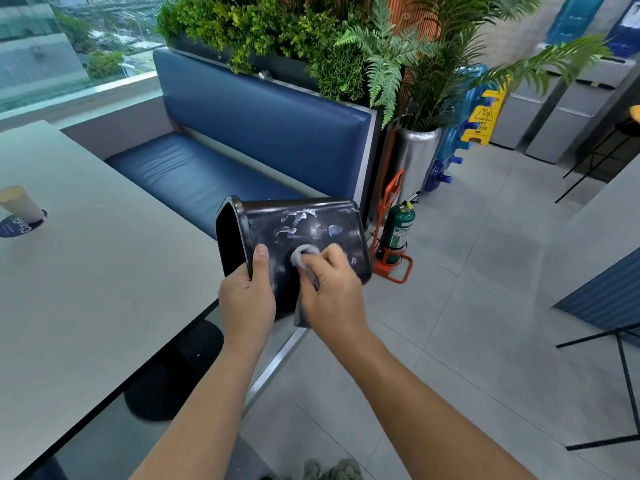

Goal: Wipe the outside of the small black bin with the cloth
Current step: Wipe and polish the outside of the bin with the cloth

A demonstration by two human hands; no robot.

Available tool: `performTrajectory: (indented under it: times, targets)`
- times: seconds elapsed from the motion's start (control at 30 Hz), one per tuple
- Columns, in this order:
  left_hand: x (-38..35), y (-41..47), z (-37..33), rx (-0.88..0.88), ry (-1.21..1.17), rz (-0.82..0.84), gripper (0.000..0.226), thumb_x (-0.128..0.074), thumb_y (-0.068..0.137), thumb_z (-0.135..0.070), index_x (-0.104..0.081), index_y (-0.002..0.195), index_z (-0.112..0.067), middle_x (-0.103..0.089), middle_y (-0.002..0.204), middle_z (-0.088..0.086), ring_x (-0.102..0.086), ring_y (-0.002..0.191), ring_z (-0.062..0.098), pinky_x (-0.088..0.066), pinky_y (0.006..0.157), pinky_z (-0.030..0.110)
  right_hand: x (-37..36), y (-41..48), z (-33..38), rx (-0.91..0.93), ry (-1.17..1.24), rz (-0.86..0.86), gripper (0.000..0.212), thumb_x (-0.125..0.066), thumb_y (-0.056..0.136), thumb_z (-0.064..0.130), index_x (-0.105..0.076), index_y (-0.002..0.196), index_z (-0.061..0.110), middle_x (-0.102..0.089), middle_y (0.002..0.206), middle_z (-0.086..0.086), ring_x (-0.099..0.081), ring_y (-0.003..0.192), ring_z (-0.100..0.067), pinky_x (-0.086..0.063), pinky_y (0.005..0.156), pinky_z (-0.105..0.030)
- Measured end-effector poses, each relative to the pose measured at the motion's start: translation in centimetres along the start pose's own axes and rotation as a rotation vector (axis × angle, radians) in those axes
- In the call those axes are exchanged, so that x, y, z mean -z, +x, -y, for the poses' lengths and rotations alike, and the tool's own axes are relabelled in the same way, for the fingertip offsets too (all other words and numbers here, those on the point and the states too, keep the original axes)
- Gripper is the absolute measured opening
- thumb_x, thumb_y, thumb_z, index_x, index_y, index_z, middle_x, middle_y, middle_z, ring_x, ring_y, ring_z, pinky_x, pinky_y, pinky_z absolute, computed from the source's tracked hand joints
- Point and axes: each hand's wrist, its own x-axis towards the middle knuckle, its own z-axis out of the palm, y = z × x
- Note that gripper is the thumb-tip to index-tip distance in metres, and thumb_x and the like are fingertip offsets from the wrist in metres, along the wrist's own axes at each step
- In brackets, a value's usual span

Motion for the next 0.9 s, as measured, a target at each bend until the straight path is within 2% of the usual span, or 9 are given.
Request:
performTrajectory:
  times: [0.07, 0.13, 0.2, 0.27, 0.33, 0.43, 0.53, 0.73, 0.9]
  targets:
    - [0.2, 0.3, 0.2, -0.001, 0.014, 0.007, 0.064, -0.050, 0.109, -0.052, -0.058, 0.063, -0.009, -0.053, 0.052, -0.010, -0.046, 0.054, 0.012, -0.039, 0.057, 0.033, -0.6, -1.1, 1.3, 0.056, 0.044, 0.048, 0.010, -0.066, 0.096, 0.010, -0.074, 0.102, 0.011, -0.043, 0.088, 0.004, -0.045, 0.067, -0.013, -0.046, 0.059, -0.027]
    - [0.1, 0.3, 0.3, -0.002, 0.019, 0.022, 0.060, -0.050, 0.110, -0.052, -0.067, 0.065, -0.015, -0.063, 0.058, -0.005, -0.054, 0.058, 0.013, -0.042, 0.058, 0.032, -1.2, -0.2, 2.1, 0.042, 0.077, 0.061, 0.013, -0.064, 0.099, 0.016, -0.075, 0.105, 0.014, -0.047, 0.089, 0.002, -0.050, 0.067, -0.018, -0.051, 0.059, -0.038]
    - [0.0, 0.1, 0.1, -0.019, 0.035, 0.021, 0.062, -0.050, 0.110, -0.051, -0.060, 0.060, -0.016, -0.057, 0.053, -0.008, -0.047, 0.054, 0.010, -0.037, 0.055, 0.028, -1.3, 1.7, 1.9, -0.002, 0.081, 0.016, 0.014, -0.064, 0.099, 0.020, -0.076, 0.106, 0.017, -0.047, 0.088, 0.002, -0.051, 0.068, -0.018, -0.052, 0.061, -0.043]
    - [0.0, -0.1, -0.3, -0.048, 0.066, 0.009, 0.063, -0.051, 0.110, -0.048, -0.044, 0.056, -0.016, -0.044, 0.047, -0.010, -0.038, 0.051, 0.010, -0.029, 0.050, 0.025, -0.9, 2.9, 0.8, -0.045, 0.058, -0.026, 0.013, -0.065, 0.100, 0.022, -0.076, 0.105, 0.017, -0.046, 0.088, 0.004, -0.050, 0.069, -0.016, -0.051, 0.063, -0.042]
    - [0.0, -0.1, -0.5, -0.064, 0.090, 0.000, 0.062, -0.052, 0.109, -0.047, -0.038, 0.059, -0.014, -0.039, 0.048, -0.008, -0.036, 0.050, 0.012, -0.027, 0.048, 0.026, -0.5, 2.6, -0.3, -0.059, 0.021, -0.046, 0.013, -0.066, 0.101, 0.022, -0.076, 0.105, 0.014, -0.046, 0.089, 0.004, -0.050, 0.070, -0.014, -0.051, 0.063, -0.040]
    - [0.1, -0.2, -0.2, -0.075, 0.096, 0.009, 0.061, -0.052, 0.110, -0.046, -0.045, 0.058, -0.014, -0.045, 0.048, -0.008, -0.042, 0.050, 0.010, -0.030, 0.049, 0.023, -0.5, 0.5, 0.0, -0.040, 0.030, -0.040, 0.013, -0.067, 0.100, 0.016, -0.076, 0.108, 0.013, -0.047, 0.088, 0.003, -0.048, 0.069, -0.012, -0.051, 0.061, -0.033]
    - [0.0, -0.2, -0.3, -0.064, 0.087, 0.017, 0.057, -0.051, 0.110, -0.046, -0.060, 0.061, -0.019, -0.057, 0.052, -0.008, -0.052, 0.054, 0.007, -0.036, 0.051, 0.019, -1.2, 1.1, 1.4, 0.000, 0.078, -0.006, 0.015, -0.065, 0.099, 0.016, -0.076, 0.109, 0.014, -0.049, 0.089, 0.001, -0.050, 0.069, -0.015, -0.050, 0.060, -0.035]
    - [0.2, -0.3, -1.5, -0.072, 0.123, 0.008, 0.062, -0.050, 0.110, -0.048, -0.034, 0.061, -0.013, -0.038, 0.054, -0.001, -0.035, 0.054, 0.018, -0.029, 0.053, 0.036, -0.7, 4.7, -0.3, -0.119, 0.052, -0.060, 0.015, -0.065, 0.102, 0.023, -0.076, 0.104, 0.014, -0.047, 0.087, 0.003, -0.049, 0.072, -0.011, -0.049, 0.066, -0.035]
    - [0.3, -0.1, -1.3, -0.086, 0.194, 0.012, 0.062, -0.050, 0.110, -0.045, -0.040, 0.057, -0.013, -0.045, 0.053, 0.000, -0.041, 0.054, 0.019, -0.033, 0.055, 0.037, -1.2, 1.4, 0.5, -0.103, 0.089, -0.063, 0.011, -0.066, 0.099, 0.016, -0.076, 0.102, 0.013, -0.046, 0.086, 0.004, -0.045, 0.069, -0.007, -0.044, 0.061, -0.024]
